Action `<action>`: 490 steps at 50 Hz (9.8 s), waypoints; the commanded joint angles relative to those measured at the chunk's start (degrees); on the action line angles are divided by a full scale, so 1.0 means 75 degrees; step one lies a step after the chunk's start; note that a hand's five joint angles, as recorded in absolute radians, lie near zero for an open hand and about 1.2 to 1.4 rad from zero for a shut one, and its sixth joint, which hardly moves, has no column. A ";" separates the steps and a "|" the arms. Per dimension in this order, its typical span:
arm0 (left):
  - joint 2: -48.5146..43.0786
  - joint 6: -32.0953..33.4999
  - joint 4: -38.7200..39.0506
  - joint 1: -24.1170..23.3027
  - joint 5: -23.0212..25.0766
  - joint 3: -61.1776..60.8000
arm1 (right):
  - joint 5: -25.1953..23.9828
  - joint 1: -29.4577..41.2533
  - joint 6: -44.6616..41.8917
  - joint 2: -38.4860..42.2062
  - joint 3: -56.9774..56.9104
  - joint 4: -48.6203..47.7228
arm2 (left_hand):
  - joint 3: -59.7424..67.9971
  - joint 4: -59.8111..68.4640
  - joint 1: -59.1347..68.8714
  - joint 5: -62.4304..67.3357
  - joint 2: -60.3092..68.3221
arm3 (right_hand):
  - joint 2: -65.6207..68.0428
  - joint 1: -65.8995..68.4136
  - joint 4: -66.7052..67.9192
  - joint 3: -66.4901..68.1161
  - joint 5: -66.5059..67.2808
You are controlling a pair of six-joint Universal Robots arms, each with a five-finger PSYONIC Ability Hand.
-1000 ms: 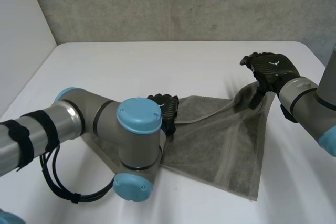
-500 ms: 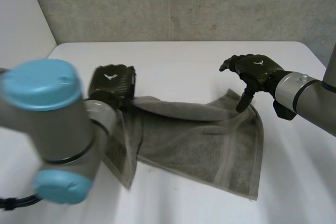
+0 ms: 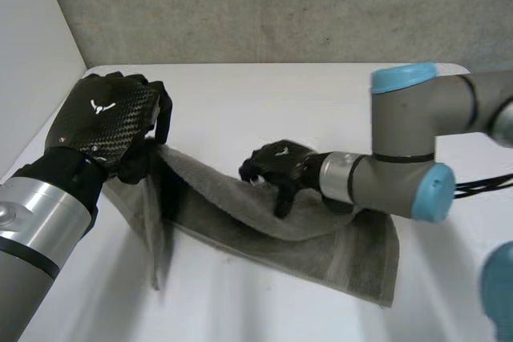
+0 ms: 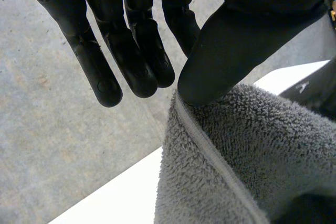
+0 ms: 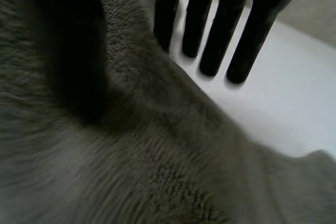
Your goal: Fold the towel.
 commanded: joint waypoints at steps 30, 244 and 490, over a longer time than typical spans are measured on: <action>-0.4023 -0.0429 0.1872 0.0813 0.0230 0.2511 | 0.2221 -0.0290 -0.2342 -0.1899 0.1783 0.0646 | 0.1380 0.1371 0.1584 0.1510 0.1371 | 0.5410 0.5394 0.5461 0.5409 0.5384; -0.2804 0.0614 0.1357 0.2301 0.1097 -0.1414 | 0.3229 -0.1204 -0.1170 -0.3891 0.6143 -0.2893 | -0.4292 -0.4301 -0.4088 -0.4162 -0.4301 | 0.5410 0.5394 0.5461 0.5409 0.5384; -0.3730 -0.2632 0.1755 0.3426 0.1765 0.0660 | 0.3299 -0.1591 -0.1628 0.0972 -0.1252 0.0810 | 0.1380 0.1371 0.1584 0.1510 0.1371 | 0.1578 0.1562 0.1629 0.1577 0.1552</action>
